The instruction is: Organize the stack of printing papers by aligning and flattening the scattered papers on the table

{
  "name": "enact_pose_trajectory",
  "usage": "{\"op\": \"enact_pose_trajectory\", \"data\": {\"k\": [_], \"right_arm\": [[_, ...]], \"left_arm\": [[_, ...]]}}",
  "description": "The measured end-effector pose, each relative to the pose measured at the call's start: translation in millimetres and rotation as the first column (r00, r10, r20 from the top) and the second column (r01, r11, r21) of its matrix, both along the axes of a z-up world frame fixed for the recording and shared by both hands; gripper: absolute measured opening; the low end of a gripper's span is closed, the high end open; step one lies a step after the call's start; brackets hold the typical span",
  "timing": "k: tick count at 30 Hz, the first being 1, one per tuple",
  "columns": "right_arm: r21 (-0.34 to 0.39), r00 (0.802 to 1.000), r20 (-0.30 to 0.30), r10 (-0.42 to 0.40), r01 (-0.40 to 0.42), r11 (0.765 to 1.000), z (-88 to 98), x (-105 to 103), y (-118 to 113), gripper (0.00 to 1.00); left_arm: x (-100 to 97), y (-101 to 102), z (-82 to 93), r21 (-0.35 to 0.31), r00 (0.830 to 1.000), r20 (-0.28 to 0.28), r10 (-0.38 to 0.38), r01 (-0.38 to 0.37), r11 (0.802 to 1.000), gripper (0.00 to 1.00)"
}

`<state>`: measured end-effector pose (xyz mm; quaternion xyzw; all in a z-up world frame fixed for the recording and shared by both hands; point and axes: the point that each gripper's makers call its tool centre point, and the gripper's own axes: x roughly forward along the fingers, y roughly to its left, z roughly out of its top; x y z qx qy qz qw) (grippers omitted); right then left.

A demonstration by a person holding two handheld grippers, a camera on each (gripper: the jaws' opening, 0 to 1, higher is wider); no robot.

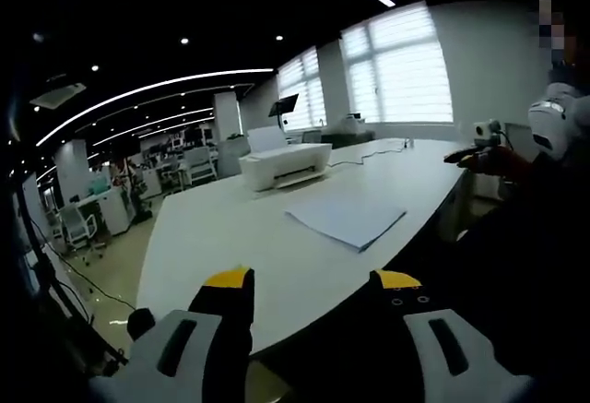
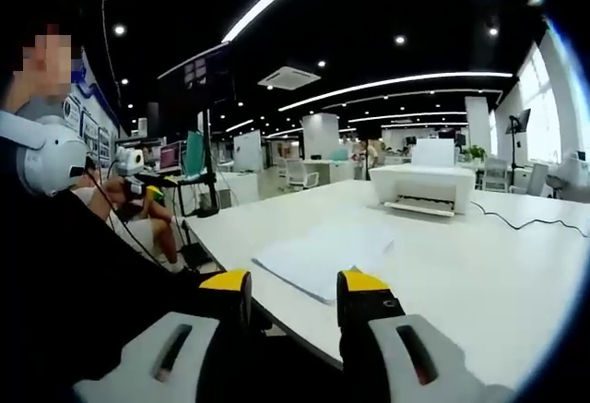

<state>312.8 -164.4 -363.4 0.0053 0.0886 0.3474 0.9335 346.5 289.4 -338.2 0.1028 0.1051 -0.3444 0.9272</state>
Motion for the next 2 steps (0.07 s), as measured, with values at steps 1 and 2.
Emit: {"op": "enact_pose_trajectory", "data": {"k": [1,2], "right_arm": [[0.002,1.0,0.002,-0.003,0.003,1.0,0.4,0.1,-0.8,0.32],[0.003,1.0,0.003,-0.007,0.007,1.0,0.6,0.5,-2.7,0.31]], "left_arm": [[0.0,0.2,0.0,0.0,1.0,0.0,0.001,-0.001,1.0,0.55],[-0.1,0.4,-0.2,0.0,1.0,0.0,0.001,-0.001,1.0,0.55]]}}
